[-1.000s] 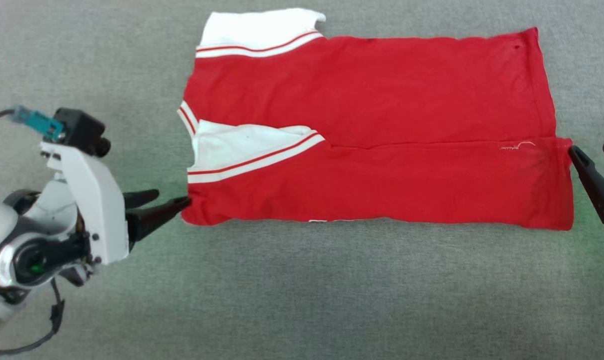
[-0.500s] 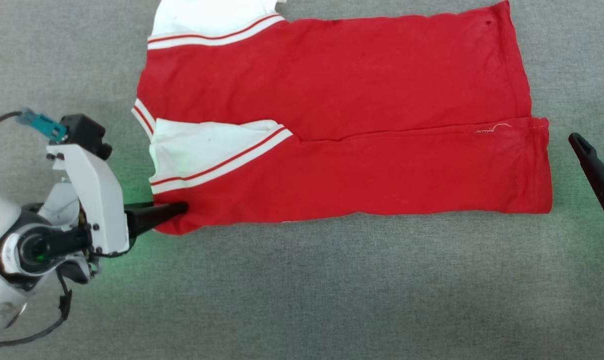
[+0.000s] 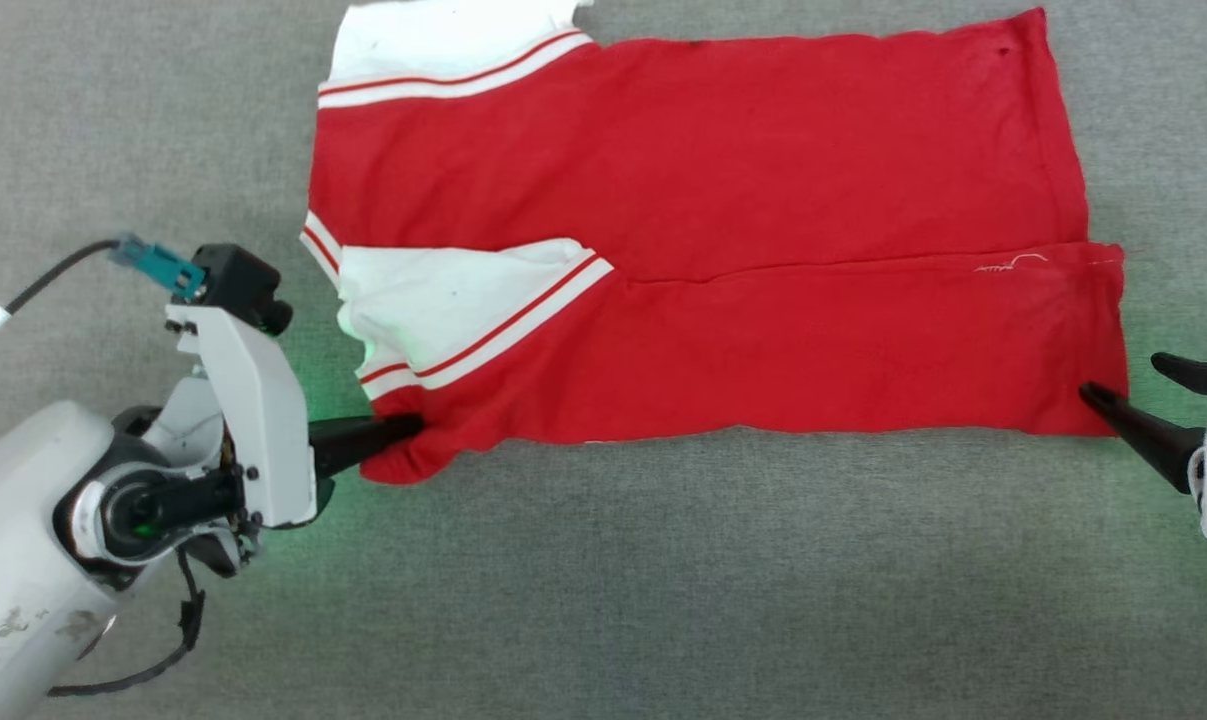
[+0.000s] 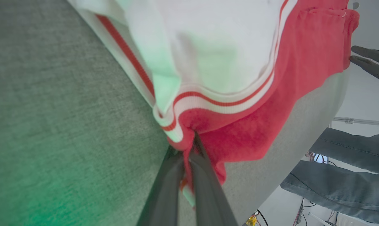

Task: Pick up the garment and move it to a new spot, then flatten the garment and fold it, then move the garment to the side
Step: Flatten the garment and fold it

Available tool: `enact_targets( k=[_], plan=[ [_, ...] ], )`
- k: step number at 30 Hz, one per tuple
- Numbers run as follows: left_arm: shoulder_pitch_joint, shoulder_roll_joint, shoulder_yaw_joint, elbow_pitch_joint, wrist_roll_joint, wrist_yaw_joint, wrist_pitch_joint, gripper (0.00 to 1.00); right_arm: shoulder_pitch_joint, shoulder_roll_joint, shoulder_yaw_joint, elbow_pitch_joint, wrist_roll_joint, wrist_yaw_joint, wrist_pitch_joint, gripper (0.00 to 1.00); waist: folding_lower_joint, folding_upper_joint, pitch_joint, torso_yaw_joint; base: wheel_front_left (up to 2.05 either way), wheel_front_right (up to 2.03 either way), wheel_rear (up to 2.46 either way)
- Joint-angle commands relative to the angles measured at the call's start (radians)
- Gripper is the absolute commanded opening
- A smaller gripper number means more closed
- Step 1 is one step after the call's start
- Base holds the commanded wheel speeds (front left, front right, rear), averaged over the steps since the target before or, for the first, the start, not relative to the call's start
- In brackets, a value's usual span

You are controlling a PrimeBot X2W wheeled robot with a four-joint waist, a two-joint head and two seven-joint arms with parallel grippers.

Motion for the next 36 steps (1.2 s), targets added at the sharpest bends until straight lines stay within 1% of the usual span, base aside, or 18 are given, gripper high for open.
enact_targets(
  k=[1, 5, 8, 9, 10, 11, 12, 15, 18, 24, 28, 31, 36],
  plan=[
    [0.009, -0.018, -0.012, 0.001, 0.015, -0.006, -0.003, 0.0, -0.031, 0.01, 0.016, 0.017, -0.021, -0.002, 0.048, 1.0, 0.0, -0.0001, 0.012, 0.01, 0.0, 0.0, 0.0],
    [0.005, -0.034, -0.014, 0.0, 0.022, -0.021, -0.013, 0.0, -0.066, 0.036, 0.039, 0.067, -0.062, -0.002, 0.104, 1.0, 0.0, -0.0001, 0.018, 0.022, 0.0, 0.0, 0.0],
    [0.001, -0.043, -0.015, 0.006, 0.03, -0.027, -0.021, 0.0, -0.075, 0.063, 0.05, 0.106, -0.071, -0.002, 0.123, 1.0, 0.0, -0.0001, 0.02, 0.029, 0.0, 0.0, 0.0],
    [0.001, -0.043, -0.015, 0.006, 0.03, -0.027, -0.021, 0.0, -0.075, 0.063, 0.05, 0.106, -0.071, -0.002, 0.123, 1.0, 0.0, -0.0001, 0.02, 0.029, 0.0, 0.0, 0.0],
    [0.0, -0.045, -0.014, 0.008, 0.033, -0.027, -0.023, 0.0, -0.073, 0.068, 0.054, 0.116, -0.07, -0.002, 0.126, 0.73, 0.0, -0.0001, 0.02, 0.03, 0.0, 0.0, 0.0],
    [-0.001, -0.047, -0.015, 0.01, 0.038, -0.029, -0.027, 0.0, -0.073, 0.073, 0.057, 0.122, -0.073, -0.002, 0.124, 0.29, 0.0, -0.0001, 0.019, 0.031, 0.0, 0.0, 0.0],
    [-0.002, -0.048, -0.015, 0.012, 0.041, -0.03, -0.029, 0.0, -0.074, 0.08, 0.057, 0.124, -0.071, -0.002, 0.115, 0.0, 0.0, -0.0001, 0.018, 0.031, 0.0, 0.0, 0.0],
    [0.008, -0.05, -0.012, 0.017, 0.042, -0.034, -0.047, 0.0, -0.064, 0.087, 0.048, 0.134, -0.062, -0.002, 0.093, 0.0, 0.0, -0.0001, 0.007, 0.032, 0.0, 0.0, 0.0],
    [0.026, -0.037, -0.004, 0.009, 0.04, -0.039, -0.065, 0.0, -0.043, 0.073, 0.033, 0.125, -0.051, -0.002, 0.073, 0.0, 0.0, -0.0001, -0.008, 0.032, 0.0, 0.0, 0.0],
    [0.088, 0.027, 0.007, -0.059, 0.026, -0.039, -0.101, 0.0, 0.035, 0.034, 0.002, 0.053, -0.028, -0.002, 0.06, 0.0, 0.0, -0.0001, -0.035, 0.032, 0.0, 0.0, 0.0],
    [0.146, 0.087, 0.014, -0.135, 0.029, -0.02, -0.14, 0.0, 0.116, -0.001, -0.02, -0.006, 0.008, -0.002, 0.07, 0.0, 0.0, -0.0001, -0.041, 0.035, 0.0, 0.0, 0.0],
    [0.194, 0.127, 0.015, -0.2, 0.026, -0.003, -0.171, 0.0, 0.181, -0.016, -0.039, -0.046, 0.019, -0.002, 0.072, 0.0, 0.0, -0.0001, -0.042, 0.036, 0.0, 0.0, 0.0],
    [0.261, 0.171, 0.008, -0.286, 0.025, 0.03, -0.209, 0.0, 0.268, -0.015, -0.067, -0.105, 0.029, -0.002, 0.056, 0.0, 0.0, -0.0001, -0.043, 0.037, 0.0, 0.0, 0.0]
  ],
)
